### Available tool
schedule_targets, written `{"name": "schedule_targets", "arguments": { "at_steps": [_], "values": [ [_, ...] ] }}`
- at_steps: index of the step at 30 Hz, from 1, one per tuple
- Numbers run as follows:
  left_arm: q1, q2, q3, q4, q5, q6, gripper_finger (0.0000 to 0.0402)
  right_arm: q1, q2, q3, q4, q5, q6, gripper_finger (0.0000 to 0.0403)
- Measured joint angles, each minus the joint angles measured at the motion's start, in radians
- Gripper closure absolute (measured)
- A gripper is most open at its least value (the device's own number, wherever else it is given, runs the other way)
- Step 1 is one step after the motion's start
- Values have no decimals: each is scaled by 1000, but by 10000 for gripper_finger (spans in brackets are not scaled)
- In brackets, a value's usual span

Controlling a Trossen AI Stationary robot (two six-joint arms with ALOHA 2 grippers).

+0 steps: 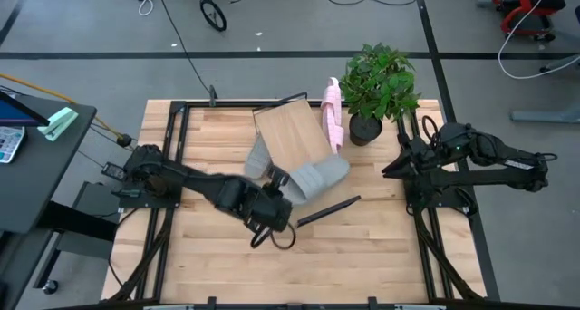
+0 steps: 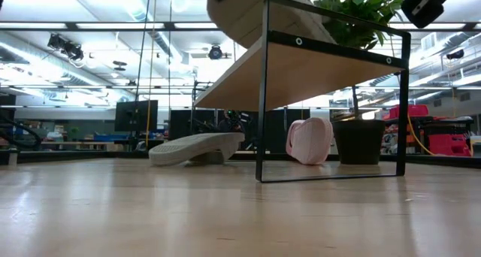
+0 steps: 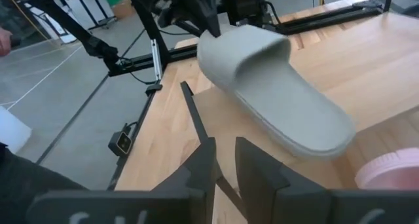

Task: Pick and place slides into the shelf
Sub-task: Put the bottom gray slipper on the shelf

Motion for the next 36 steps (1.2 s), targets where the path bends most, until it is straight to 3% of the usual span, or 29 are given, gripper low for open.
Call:
{"name": "schedule_targets", "arguments": {
  "at_steps": [8, 18, 24, 36],
  "values": [
    [-56, -54, -153, 190, -48, 24, 387, 0, 1, 0, -9, 27, 29, 339],
    [-60, -128, -351, 313, -59, 29, 387, 0, 4, 0, -9, 44, 96, 339],
    [-68, -129, -372, 396, -59, 93, 387, 0, 12, 0, -9, 49, 107, 339],
    [-45, -129, -372, 375, -6, 110, 387, 0, 40, 0, -9, 49, 106, 339]
  ]
}}
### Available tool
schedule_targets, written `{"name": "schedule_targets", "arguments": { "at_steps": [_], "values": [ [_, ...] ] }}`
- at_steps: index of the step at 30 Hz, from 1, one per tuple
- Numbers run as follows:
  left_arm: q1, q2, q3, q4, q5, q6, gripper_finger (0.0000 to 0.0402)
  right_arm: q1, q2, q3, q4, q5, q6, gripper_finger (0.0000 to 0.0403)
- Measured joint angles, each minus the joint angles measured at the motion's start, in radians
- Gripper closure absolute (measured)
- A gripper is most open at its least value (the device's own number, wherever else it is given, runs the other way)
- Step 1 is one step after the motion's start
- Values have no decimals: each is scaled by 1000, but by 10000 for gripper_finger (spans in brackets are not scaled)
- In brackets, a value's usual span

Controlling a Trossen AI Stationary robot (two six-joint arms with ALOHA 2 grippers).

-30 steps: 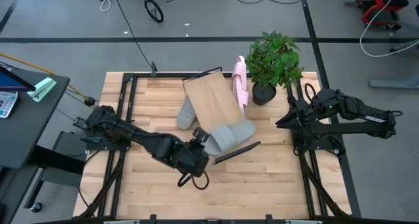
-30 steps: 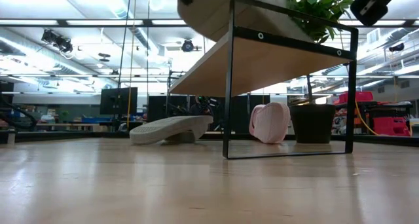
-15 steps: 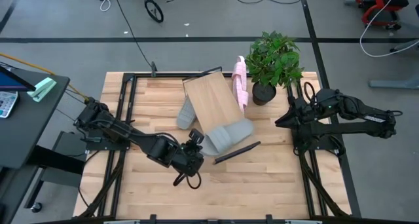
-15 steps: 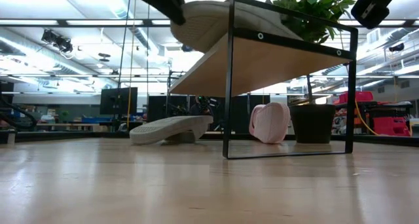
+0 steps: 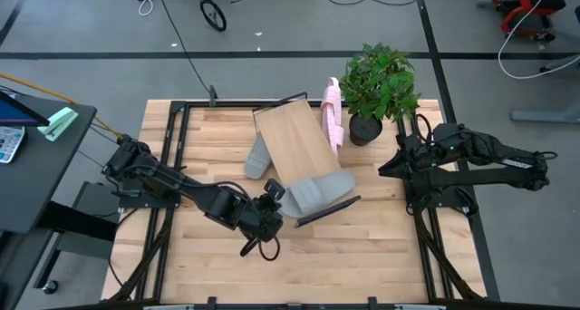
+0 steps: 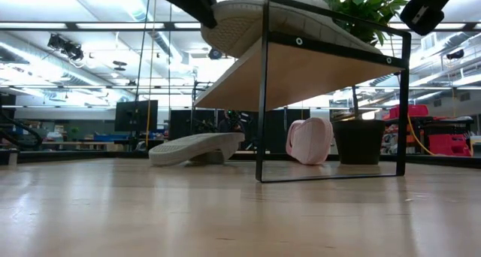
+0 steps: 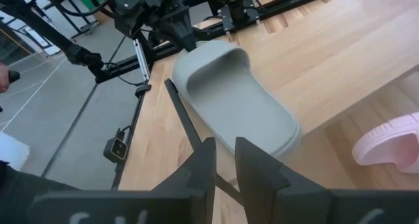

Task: Pick and place slides into the shelf
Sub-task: Put the bottom gray slipper on the shelf

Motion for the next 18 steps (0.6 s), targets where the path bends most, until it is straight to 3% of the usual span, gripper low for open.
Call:
{"name": "schedule_targets", "arguments": {
  "at_steps": [5, 12, 18],
  "values": [
    [17, 0, 0, -20, 49, -4, 385, 0, 2, 0, 1, 0, 0, 339],
    [48, 7, 1, -21, 163, -25, 305, 0, 2, 0, 1, 0, -6, 339],
    [57, 7, 1, -20, 178, -25, 258, 0, 2, 0, 2, -9, -9, 339]
  ]
}}
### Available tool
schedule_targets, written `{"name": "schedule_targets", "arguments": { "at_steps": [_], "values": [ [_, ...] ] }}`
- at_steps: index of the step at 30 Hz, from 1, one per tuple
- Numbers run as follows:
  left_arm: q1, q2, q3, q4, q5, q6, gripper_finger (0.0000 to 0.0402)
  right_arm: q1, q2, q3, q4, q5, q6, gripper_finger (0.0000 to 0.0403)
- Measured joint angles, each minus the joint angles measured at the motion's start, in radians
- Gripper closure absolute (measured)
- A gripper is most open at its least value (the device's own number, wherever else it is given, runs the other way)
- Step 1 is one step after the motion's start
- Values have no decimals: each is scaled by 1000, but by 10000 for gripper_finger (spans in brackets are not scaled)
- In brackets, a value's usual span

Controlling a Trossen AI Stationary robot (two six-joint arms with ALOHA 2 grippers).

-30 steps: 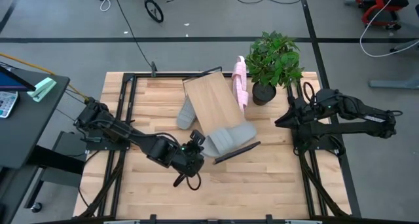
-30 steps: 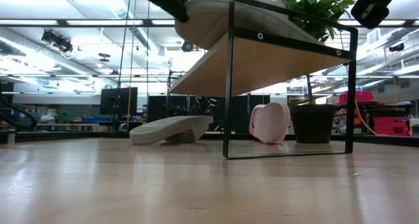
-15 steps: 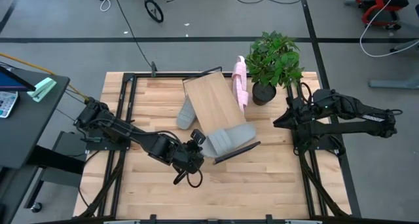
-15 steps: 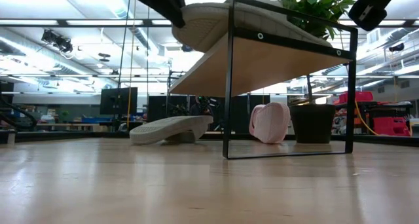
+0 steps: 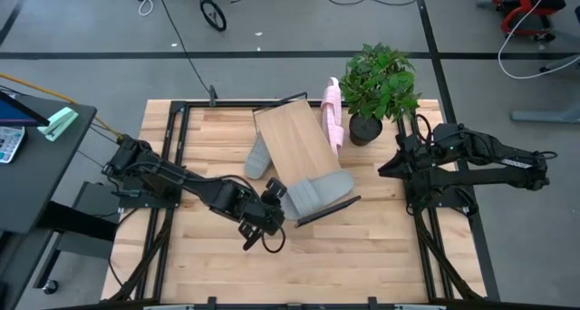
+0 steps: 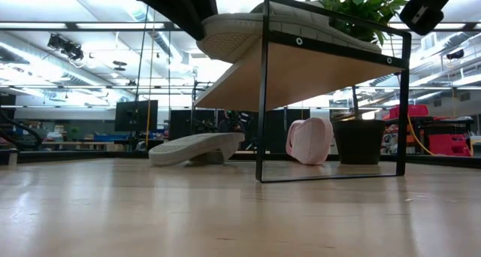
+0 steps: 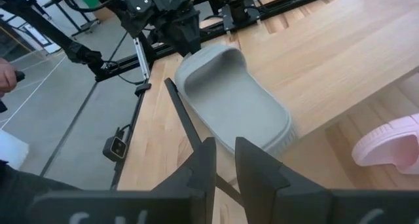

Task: Pick and place slides into the shelf
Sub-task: Put the bottom gray slipper on the shelf, then put the gray slipper on the shelf

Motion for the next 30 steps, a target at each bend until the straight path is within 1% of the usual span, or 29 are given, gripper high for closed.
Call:
{"name": "schedule_targets", "arguments": {
  "at_steps": [3, 7, 11, 14, 17, 19, 22, 24, 26, 28, 30],
  "values": [
    [0, 0, 0, 1, 0, 1, 242, 0, 0, 0, 3, -16, -1, 337],
    [0, -7, 4, -14, 0, -2, 227, 0, 0, 0, 3, -16, -1, 325],
    [-10, -52, 4, -62, -13, -23, 218, 0, 0, 0, 3, -17, -1, 309],
    [-17, -98, 4, -107, -68, -35, 217, 0, 0, 0, 3, -17, -1, 298],
    [-27, -174, 4, -171, -146, -102, 221, 0, 0, 0, 3, -17, -1, 291],
    [-28, -233, 5, -207, -197, -176, 225, 0, 0, 0, 3, -14, -1, 288],
    [-22, -316, 5, -226, -260, -328, 229, 0, 0, 0, 3, -2, -1, 285],
    [-7, -368, 5, -226, -277, -462, 229, 0, 0, 0, 4, 5, -1, 283],
    [18, -408, 4, -231, -288, -630, 227, 0, 2, 0, 6, 15, -10, 283],
    [47, -431, 3, -272, -290, -782, 226, 0, 5, 0, 7, 22, -25, 284],
    [73, -438, 2, -323, -290, -893, 226, 0, 12, 0, 7, 33, -33, 283]
  ]
}}
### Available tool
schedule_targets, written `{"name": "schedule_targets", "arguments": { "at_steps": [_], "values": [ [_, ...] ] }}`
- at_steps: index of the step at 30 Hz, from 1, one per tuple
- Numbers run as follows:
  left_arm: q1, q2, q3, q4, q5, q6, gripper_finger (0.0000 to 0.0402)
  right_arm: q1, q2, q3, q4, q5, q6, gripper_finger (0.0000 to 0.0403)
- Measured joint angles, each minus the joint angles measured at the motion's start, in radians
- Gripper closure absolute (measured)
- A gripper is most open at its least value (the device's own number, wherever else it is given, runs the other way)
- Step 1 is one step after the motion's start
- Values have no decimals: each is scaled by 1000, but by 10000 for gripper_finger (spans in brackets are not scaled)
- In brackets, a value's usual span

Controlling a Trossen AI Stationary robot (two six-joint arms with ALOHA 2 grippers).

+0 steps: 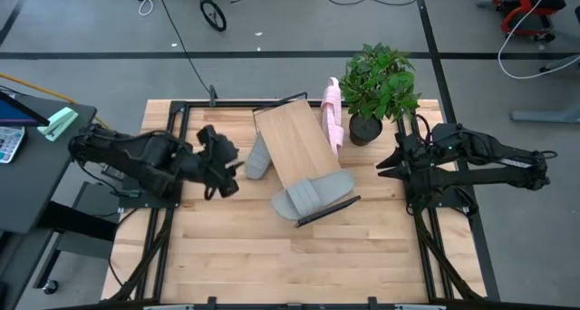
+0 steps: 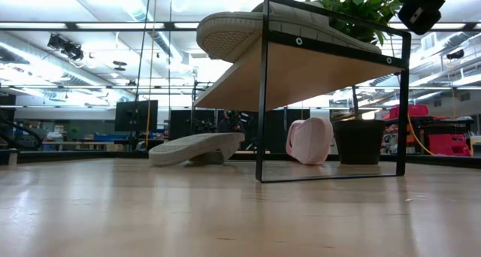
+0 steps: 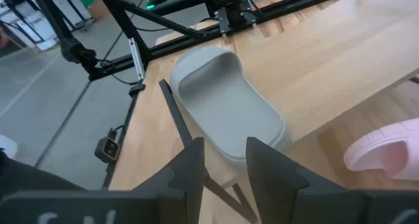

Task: Pick and place slides into the shelf
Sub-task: Put the gray slipper on the shelf

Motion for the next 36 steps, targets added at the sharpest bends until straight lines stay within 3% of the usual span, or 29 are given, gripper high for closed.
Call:
{"name": "schedule_targets", "arguments": {
  "at_steps": [5, 10, 22, 36],
  "values": [
    [50, 1, -1, -97, 41, -95, 224, -1, 30, 0, 4, 4, -48, 284],
    [112, -46, -104, -20, 146, -76, 230, -1, 62, 0, 8, 12, -66, 282],
    [317, -319, -657, 582, 390, -119, 263, -1, 73, 0, 46, 64, -72, 283],
    [587, -354, -985, 1024, 591, -119, 260, -1, 70, 0, 13, 139, -22, 286]
  ]
}}
